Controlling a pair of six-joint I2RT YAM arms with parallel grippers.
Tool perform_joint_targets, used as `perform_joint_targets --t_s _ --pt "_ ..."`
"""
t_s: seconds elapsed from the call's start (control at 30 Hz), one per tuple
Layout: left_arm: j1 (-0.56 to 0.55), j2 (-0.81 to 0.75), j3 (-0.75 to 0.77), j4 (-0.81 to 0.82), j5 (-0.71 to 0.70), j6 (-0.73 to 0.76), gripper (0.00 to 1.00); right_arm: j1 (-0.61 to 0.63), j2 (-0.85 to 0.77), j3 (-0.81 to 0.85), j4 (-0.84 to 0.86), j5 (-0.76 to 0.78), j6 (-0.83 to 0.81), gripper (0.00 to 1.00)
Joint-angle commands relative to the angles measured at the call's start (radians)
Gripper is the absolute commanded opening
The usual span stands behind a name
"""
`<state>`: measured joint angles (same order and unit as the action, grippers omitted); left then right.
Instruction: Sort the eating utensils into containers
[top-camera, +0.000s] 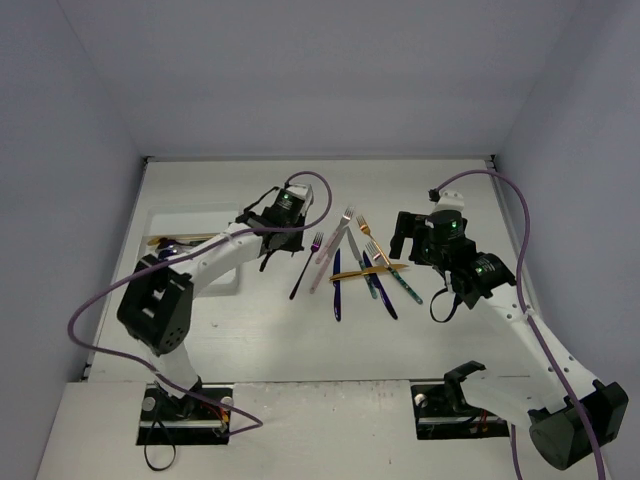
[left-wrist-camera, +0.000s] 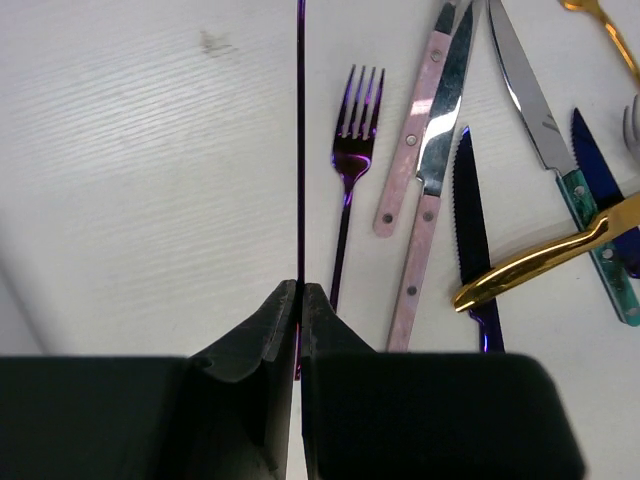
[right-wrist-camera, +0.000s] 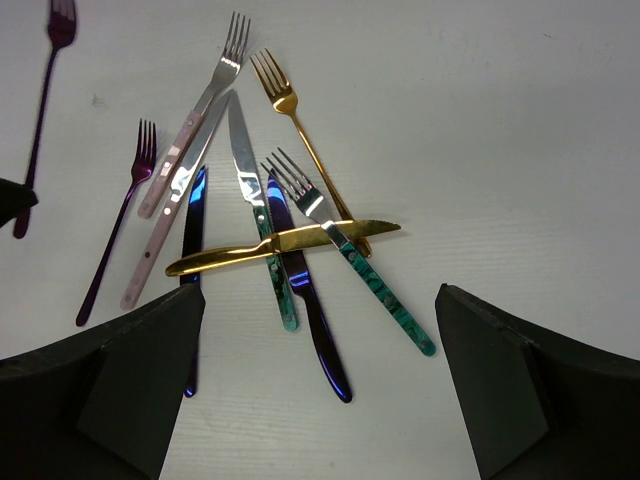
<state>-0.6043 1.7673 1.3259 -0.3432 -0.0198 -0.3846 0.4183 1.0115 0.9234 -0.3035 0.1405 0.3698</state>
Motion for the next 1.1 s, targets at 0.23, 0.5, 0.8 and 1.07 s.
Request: perform_joint_targets --t_s 0.23,0.5,0.8,1.07 --pt "0.178 -0.493 -0.264 -0.194 -0.305 -0.639 0.0 -0.006 -0.019 0.042 0.045 -0.045 -0.026 1.0" --pt "0.288 -0.667 -0.422 -0.318 -0.312 -1.1 0.0 -0.006 -0.035 0.04 0.046 -0.079 -0.052 1.0" --pt "0.369 -0.669 -0.498 -0.337 -0.326 -1.345 0.0 -0.007 -0.098 0.018 0.044 -0.109 -0.063 1.0" --pt "0.434 -0.619 -0.5 -0.316 -0.328 -1.44 0.0 -0.006 -0.15 -0.004 0.043 -0.117 -0.091 1.0"
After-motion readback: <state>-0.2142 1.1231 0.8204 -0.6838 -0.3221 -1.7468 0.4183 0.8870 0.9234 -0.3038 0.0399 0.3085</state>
